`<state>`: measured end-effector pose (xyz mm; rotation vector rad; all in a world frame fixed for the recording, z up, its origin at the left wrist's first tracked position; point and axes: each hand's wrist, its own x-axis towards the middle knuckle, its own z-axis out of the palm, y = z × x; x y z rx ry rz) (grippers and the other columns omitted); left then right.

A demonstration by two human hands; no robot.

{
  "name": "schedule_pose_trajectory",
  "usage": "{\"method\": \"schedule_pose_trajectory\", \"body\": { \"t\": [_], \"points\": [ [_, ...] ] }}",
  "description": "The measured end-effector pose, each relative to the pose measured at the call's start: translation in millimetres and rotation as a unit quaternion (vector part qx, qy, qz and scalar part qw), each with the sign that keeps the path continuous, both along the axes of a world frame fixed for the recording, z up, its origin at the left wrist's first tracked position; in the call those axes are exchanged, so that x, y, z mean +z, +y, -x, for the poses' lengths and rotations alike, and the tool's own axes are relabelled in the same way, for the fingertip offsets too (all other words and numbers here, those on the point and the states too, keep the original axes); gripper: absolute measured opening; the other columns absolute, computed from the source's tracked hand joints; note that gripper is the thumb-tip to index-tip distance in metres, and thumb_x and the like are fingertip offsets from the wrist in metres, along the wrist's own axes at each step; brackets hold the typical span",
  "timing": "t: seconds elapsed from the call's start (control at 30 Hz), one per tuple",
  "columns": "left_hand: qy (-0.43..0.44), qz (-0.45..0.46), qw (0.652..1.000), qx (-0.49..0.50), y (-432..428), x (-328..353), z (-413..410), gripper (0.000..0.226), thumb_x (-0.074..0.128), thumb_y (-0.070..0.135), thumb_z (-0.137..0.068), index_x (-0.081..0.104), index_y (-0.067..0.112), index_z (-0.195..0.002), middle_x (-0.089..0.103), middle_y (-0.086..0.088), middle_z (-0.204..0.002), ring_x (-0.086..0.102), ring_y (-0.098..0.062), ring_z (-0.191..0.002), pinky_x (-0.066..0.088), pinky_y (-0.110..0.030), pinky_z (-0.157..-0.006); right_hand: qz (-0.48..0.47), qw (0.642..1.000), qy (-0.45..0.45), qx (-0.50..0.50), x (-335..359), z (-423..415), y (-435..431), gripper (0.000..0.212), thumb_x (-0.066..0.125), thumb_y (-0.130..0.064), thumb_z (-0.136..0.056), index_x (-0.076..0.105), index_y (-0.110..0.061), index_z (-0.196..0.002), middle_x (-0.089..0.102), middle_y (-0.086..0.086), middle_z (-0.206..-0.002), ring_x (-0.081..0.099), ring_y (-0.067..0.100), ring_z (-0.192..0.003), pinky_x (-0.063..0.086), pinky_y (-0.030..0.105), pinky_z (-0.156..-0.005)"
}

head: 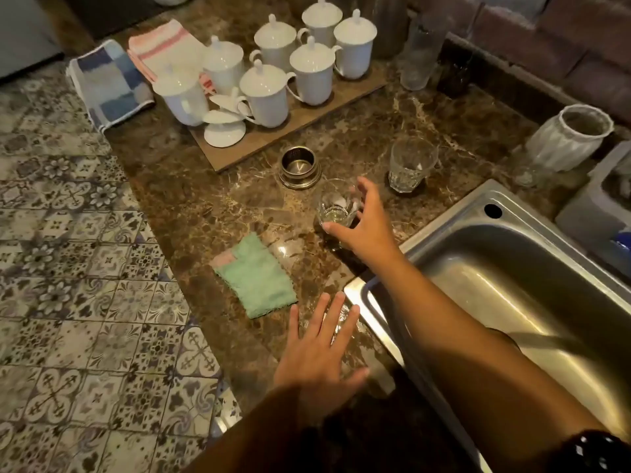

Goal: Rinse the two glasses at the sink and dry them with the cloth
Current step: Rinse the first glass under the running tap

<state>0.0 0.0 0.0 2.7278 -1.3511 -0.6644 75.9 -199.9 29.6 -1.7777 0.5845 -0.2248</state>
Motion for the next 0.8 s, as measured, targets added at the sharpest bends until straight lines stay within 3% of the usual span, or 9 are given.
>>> {"method": "schedule_pose_trajectory", "body": {
  "t": [0.13, 0.27, 0.4, 0.53, 0.67, 0.8],
  "points": [
    [-0.032, 0.029, 0.999, -0.018, 3.9, -8.8, 2.3, 0.090, 0.029, 0.077, -0.091, 0.007, 0.027, -0.162, 0.003, -0.006, -0.171, 0.004, -0.033, -0.156, 0.000, -0.064, -0.114, 0.014, 0.999, 0.006, 0.033, 2.5, -5.9, -2.7, 0.094, 0.086, -0.027, -0.074, 0.027, -0.026, -0.148, 0.043, 0.000, -0.151, 0.040, 0.016, -0.137, 0.035, 0.039, -0.115],
    [-0.068, 0.038, 0.997, -0.026, 4.8, -13.6, 0.4, 0.091, 0.032, 0.078, -0.090, 0.017, 0.024, -0.162, 0.013, -0.006, -0.170, 0.012, -0.032, -0.155, 0.006, -0.063, -0.114, 0.022, 0.999, 0.006, 0.031, 2.4, -9.2, -2.4, 0.090, 0.086, -0.027, -0.073, 0.031, -0.022, -0.144, 0.046, 0.003, -0.147, 0.044, 0.017, -0.135, 0.036, 0.042, -0.115],
    [-0.064, 0.039, 0.997, -0.017, 4.1, -15.0, 1.0, 0.092, 0.030, 0.077, -0.091, 0.002, 0.027, -0.162, -0.003, -0.004, -0.171, -0.004, -0.029, -0.157, -0.004, -0.062, -0.116, 0.022, 1.000, -0.007, 0.014, 10.0, 4.4, -3.0, 0.087, 0.087, -0.026, -0.073, 0.034, -0.020, -0.142, 0.049, 0.002, -0.143, 0.046, 0.015, -0.132, 0.038, 0.036, -0.113],
    [-0.059, 0.037, 0.997, -0.017, 6.2, -14.8, 1.0, 0.084, 0.016, 0.076, -0.094, -0.005, 0.030, -0.161, -0.009, -0.004, -0.170, -0.012, -0.028, -0.156, -0.005, -0.064, -0.118, 0.028, 0.999, -0.018, -0.015, 31.0, 36.4, -3.1, 0.082, 0.087, -0.021, -0.073, 0.037, -0.021, -0.138, 0.051, -0.002, -0.136, 0.048, 0.013, -0.127, 0.039, 0.029, -0.108],
    [-0.046, 0.024, 0.998, -0.027, 7.9, -13.0, -1.9, 0.084, 0.011, 0.077, -0.094, -0.018, 0.031, -0.158, -0.022, -0.003, -0.168, -0.024, -0.026, -0.153, -0.010, -0.065, -0.119, 0.044, 0.997, -0.023, -0.052, 60.2, 82.4, 4.6, 0.080, 0.087, -0.017, -0.072, 0.040, -0.019, -0.136, 0.052, -0.006, -0.129, 0.049, 0.008, -0.121, 0.039, 0.014, -0.098],
    [-0.046, 0.009, 0.998, -0.042, 9.6, -9.3, 0.0, 0.084, -0.001, 0.078, -0.091, -0.022, 0.029, -0.157, -0.027, -0.005, -0.166, -0.027, -0.028, -0.152, -0.013, -0.066, -0.118, 0.056, 0.993, -0.010, -0.107, 87.2, 135.4, 19.6, 0.079, 0.087, -0.019, -0.071, 0.041, -0.025, -0.136, 0.050, -0.001, -0.136, 0.050, 0.013, -0.123, 0.044, 0.030, -0.104]
  ]
}}
